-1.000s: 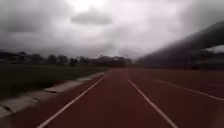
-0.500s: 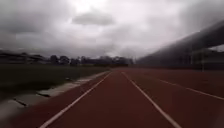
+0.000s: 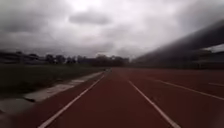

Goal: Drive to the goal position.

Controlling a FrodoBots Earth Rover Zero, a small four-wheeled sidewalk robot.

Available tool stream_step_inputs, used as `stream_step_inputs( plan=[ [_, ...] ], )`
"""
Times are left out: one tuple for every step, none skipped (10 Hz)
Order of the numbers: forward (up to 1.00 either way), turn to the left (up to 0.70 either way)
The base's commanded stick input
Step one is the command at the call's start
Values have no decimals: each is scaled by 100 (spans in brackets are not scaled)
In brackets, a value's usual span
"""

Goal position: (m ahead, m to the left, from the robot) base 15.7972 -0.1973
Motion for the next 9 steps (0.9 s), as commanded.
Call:
stream_step_inputs(
  plan=[
    [70,0],
    [70,0],
    [70,0],
    [70,0],
    [70,0],
    [70,0],
    [70,0],
    [70,0],
    [70,0]
  ],
)
